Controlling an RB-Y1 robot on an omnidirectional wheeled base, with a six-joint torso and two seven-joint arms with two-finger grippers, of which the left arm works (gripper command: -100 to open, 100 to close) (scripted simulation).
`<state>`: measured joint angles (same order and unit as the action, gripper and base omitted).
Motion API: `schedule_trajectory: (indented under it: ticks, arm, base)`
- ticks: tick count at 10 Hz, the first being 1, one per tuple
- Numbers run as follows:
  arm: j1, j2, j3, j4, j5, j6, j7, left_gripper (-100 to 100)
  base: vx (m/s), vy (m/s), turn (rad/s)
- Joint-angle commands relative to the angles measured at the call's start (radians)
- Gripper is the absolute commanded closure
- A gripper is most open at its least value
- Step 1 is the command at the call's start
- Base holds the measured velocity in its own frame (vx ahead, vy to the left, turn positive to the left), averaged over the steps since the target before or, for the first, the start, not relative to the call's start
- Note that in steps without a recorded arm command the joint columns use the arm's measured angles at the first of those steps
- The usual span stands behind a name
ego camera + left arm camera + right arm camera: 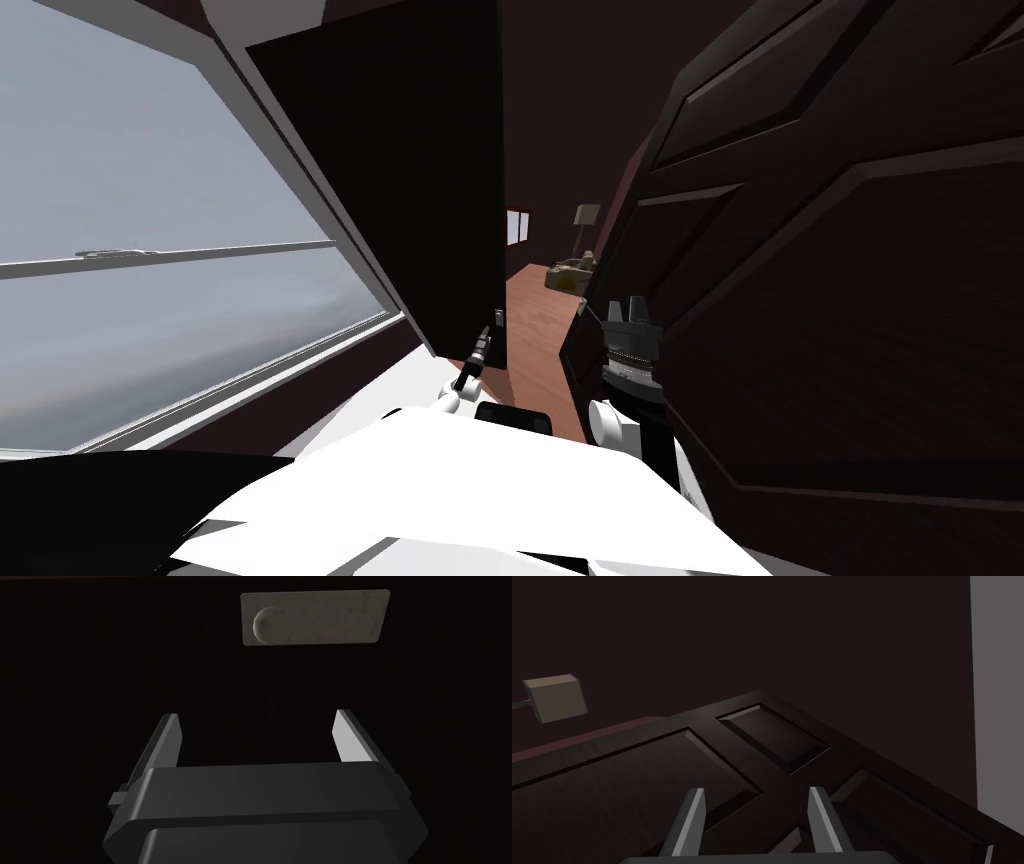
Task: Push the door open
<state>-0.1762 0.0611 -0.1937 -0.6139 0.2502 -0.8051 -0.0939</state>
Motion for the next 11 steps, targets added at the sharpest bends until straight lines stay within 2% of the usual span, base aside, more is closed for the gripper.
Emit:
schedule_trajectory:
  ticks: [1,4,8,9,10,11]
  arm:
    - [0.001,0.003,0.002,-0.002,0.001,-0.003,-0.002,-100]
    - [0.004,0.007,0.006,0.002,0.004,-0.014,-0.004,-100]
    - [0.008,0.000,0.012,0.008,0.007,-0.028,-0.006,-100]
    - [0.007,0.002,0.011,0.006,0.007,-0.025,-0.006,-100]
    - [0.007,0.002,0.011,0.006,0.007,-0.025,-0.006,100]
    - [0.007,0.002,0.011,0.006,0.007,-0.025,-0.006,100]
  base:
    - [0.153,0.002,-0.020]
    - [0.204,-0.017,-0.025]
    - [0.192,-0.028,-0.032]
    - [0.083,-0.015,-0.001]
    - [-0.018,0.002,0.008]
    - [-0.033,0.006,-0.012]
